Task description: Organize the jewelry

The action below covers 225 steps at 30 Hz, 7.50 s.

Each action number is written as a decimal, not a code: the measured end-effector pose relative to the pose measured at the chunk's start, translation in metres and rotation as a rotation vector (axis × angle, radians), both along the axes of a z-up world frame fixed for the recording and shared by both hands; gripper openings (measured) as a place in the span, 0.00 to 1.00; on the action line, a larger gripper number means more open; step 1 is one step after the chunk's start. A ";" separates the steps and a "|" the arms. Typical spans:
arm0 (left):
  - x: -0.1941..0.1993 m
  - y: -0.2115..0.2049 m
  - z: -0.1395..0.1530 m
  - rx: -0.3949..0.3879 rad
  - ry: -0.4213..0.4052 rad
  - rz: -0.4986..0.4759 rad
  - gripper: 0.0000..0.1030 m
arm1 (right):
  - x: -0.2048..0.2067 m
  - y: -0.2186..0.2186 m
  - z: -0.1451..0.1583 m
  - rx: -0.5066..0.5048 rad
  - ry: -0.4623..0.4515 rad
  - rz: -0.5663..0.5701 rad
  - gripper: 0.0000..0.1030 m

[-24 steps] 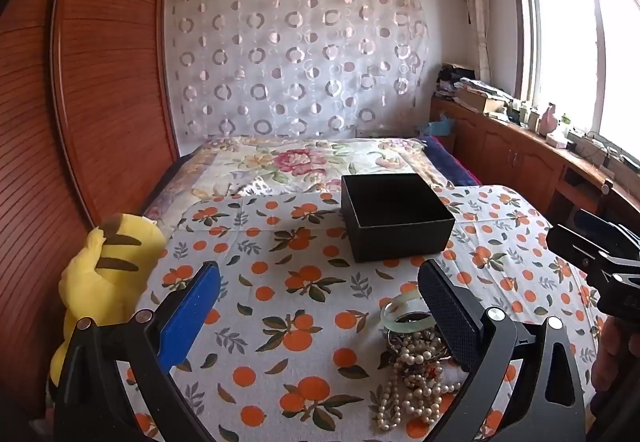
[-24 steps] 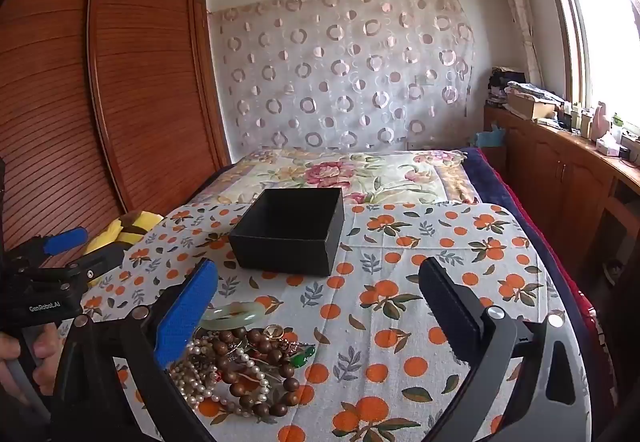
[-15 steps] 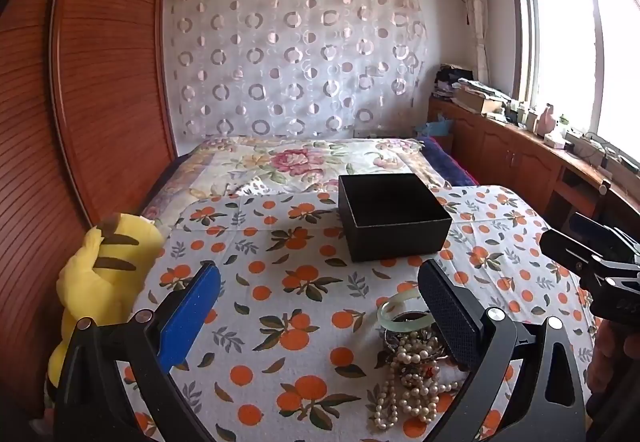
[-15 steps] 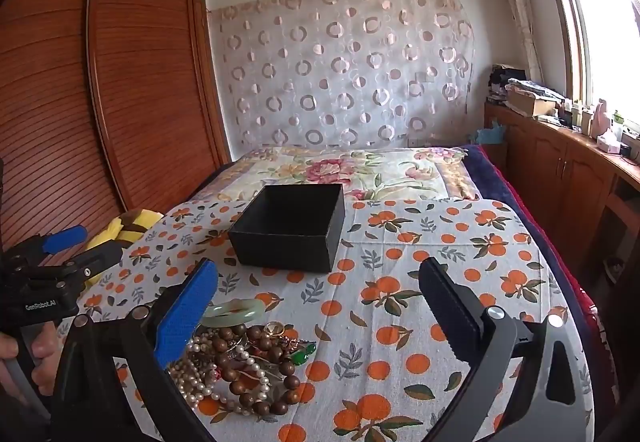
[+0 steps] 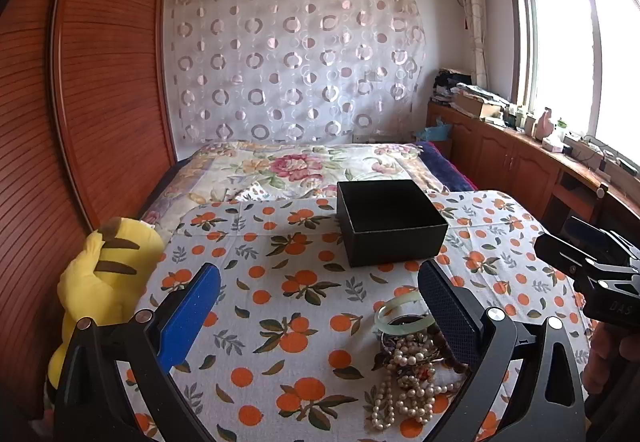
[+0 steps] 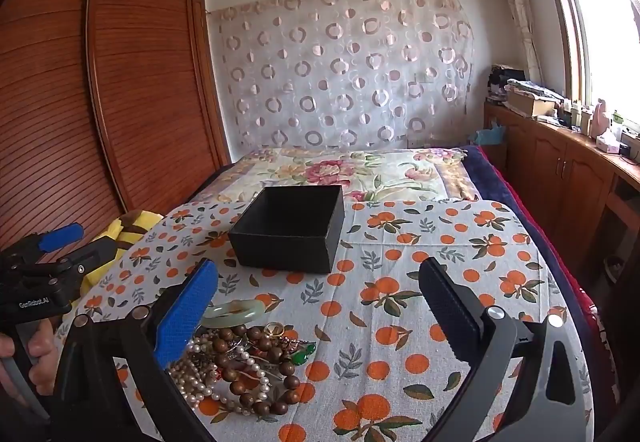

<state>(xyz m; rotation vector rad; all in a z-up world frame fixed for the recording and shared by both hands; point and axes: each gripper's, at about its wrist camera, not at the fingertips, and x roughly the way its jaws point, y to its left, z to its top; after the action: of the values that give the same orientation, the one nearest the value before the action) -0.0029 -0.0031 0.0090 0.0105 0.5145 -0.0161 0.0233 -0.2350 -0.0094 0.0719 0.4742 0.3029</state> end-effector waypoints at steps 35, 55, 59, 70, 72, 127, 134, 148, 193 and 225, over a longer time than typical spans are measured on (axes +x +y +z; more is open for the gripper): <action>-0.004 -0.001 0.007 0.001 -0.013 -0.002 0.93 | 0.000 0.000 -0.003 0.000 -0.004 -0.001 0.98; -0.005 -0.002 0.008 0.002 -0.016 -0.002 0.93 | 0.001 -0.001 -0.001 0.000 -0.008 -0.001 0.98; -0.004 -0.001 0.008 0.001 -0.015 -0.003 0.93 | 0.001 -0.001 -0.001 0.000 -0.008 -0.001 0.98; -0.005 -0.001 0.011 -0.002 -0.009 -0.003 0.93 | 0.001 0.000 -0.003 -0.001 -0.008 -0.001 0.98; -0.004 0.001 0.011 -0.003 -0.005 -0.004 0.93 | 0.002 0.000 -0.004 -0.002 -0.005 0.000 0.98; 0.111 -0.045 -0.095 -0.240 0.522 -0.334 0.66 | -0.001 0.011 -0.066 -0.074 0.189 0.173 0.90; 0.107 -0.031 -0.087 -0.235 0.472 -0.303 0.66 | 0.007 0.013 -0.067 -0.076 0.218 0.214 0.83; 0.091 -0.016 -0.066 -0.151 0.357 -0.249 0.66 | 0.030 0.034 -0.092 -0.145 0.366 0.325 0.23; 0.211 -0.050 -0.048 -0.097 0.329 -0.292 0.66 | 0.178 0.018 0.033 -0.076 0.060 0.379 0.14; 0.146 0.022 -0.039 -0.105 0.265 -0.183 0.79 | 0.188 0.075 -0.007 -0.155 0.194 0.386 0.26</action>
<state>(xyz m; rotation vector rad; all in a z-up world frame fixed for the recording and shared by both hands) 0.1426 0.0192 -0.0304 -0.0483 0.7760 -0.2261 0.2117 -0.1599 -0.0160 -0.1449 0.7031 0.6404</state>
